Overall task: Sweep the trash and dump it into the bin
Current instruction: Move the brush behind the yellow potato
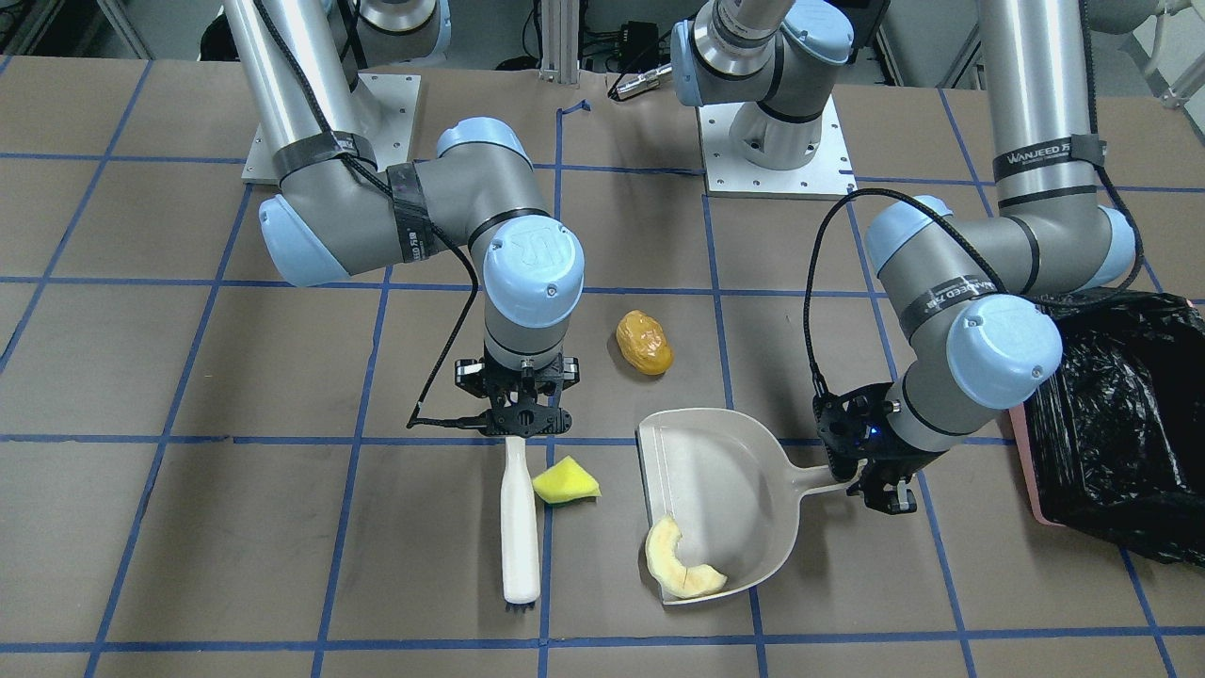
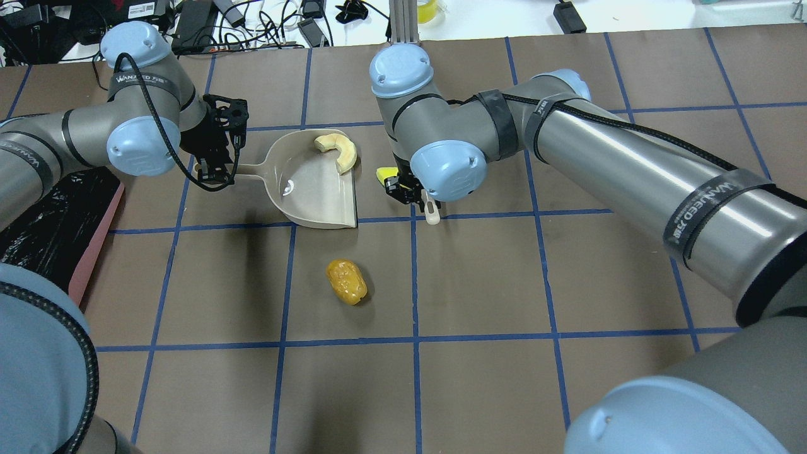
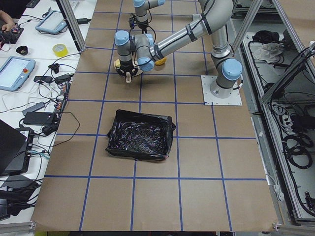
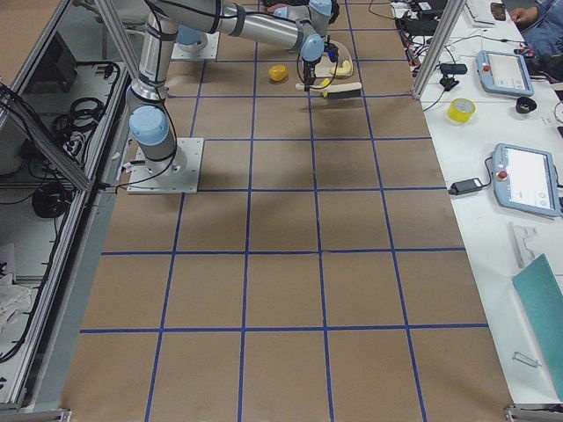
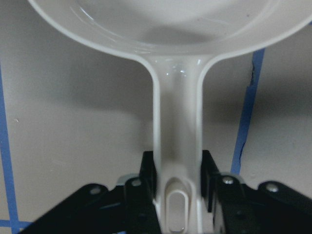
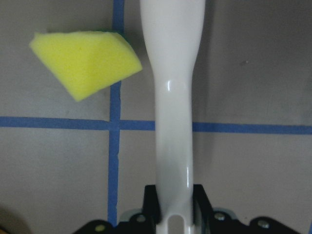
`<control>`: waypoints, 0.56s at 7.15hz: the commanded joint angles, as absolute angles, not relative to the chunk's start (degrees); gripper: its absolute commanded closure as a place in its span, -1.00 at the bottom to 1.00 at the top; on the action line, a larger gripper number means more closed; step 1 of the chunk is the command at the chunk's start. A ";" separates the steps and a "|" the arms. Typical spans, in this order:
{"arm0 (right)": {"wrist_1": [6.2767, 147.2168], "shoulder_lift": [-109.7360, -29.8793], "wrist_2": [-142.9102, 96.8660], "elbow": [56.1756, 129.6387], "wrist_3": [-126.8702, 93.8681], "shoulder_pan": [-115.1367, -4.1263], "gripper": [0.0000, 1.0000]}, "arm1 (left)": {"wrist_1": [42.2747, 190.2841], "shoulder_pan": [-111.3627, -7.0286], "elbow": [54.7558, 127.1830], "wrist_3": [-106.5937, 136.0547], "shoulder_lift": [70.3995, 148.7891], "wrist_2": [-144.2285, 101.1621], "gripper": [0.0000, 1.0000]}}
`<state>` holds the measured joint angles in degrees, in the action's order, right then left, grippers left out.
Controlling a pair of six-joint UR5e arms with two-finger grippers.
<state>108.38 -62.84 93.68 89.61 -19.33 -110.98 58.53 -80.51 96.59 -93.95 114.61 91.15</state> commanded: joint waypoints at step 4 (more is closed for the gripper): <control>98.27 -64.42 85.35 90.61 -34.01 -111.27 1.00 | 58.54 -80.51 96.59 -93.96 114.61 91.14 1.00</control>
